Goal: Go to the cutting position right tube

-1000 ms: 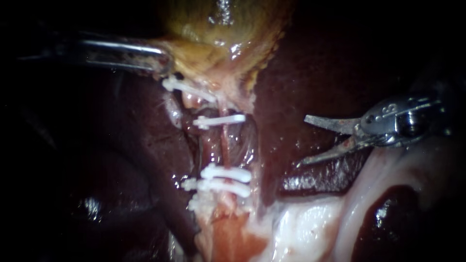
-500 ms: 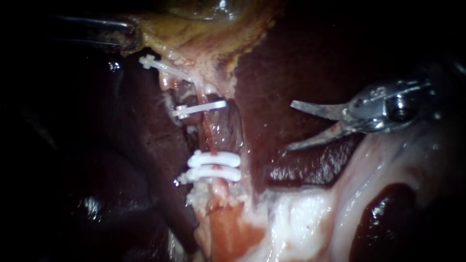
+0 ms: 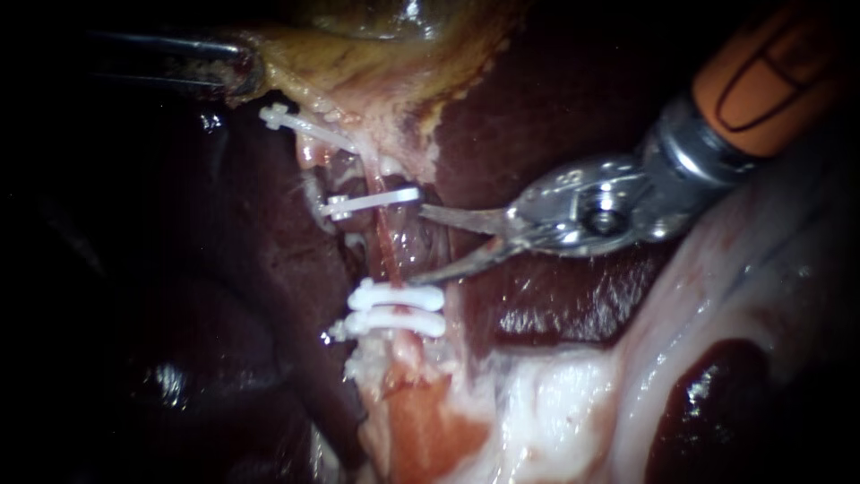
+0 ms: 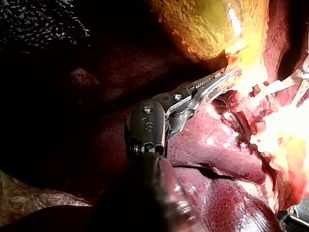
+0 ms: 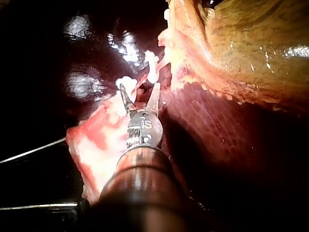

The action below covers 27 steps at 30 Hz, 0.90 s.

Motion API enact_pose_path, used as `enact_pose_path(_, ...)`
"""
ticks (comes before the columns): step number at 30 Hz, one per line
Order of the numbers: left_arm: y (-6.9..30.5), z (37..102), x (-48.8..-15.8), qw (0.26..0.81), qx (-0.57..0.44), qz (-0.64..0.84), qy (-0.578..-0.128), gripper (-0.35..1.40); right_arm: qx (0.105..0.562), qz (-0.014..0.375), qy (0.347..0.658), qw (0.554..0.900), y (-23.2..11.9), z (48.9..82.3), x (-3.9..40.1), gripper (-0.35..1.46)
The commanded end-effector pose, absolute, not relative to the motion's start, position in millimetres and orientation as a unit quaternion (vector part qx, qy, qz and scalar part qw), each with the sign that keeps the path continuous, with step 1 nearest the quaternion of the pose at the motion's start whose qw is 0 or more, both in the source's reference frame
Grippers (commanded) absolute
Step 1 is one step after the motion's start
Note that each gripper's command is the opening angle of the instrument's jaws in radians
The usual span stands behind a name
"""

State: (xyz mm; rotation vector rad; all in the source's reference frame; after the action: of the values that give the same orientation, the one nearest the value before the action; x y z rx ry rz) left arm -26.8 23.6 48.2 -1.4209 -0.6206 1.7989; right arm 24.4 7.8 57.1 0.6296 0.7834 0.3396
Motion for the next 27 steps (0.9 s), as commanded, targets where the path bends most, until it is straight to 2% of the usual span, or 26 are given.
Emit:
enact_pose_path(1,23.6,48.2,-26.8,0.374,-0.555,0.703,-0.242,-0.35,0.305,0.161,0.371,0.862,7.7,57.6,24.9,1.35)
enact_pose_path(8,23.6,48.2,-26.8,0.374,-0.555,0.703,-0.242,-0.35,0.323,0.152,0.372,0.857,7.0,61.2,27.5,1.36)
enact_pose_path(12,23.6,48.2,-26.8,0.374,-0.555,0.703,-0.242,-0.35,0.338,0.159,0.400,0.837,7.0,61.8,28.4,1.38)
enact_pose_path(23,23.6,48.2,-26.8,0.374,-0.555,0.703,-0.242,-0.35,0.387,0.195,0.494,0.754,7.2,59.5,29.5,1.38)
enact_pose_path(27,23.6,48.1,-26.8,0.374,-0.555,0.703,-0.242,-0.35,0.417,0.198,0.508,0.727,6.8,57.4,29.9,1.36)
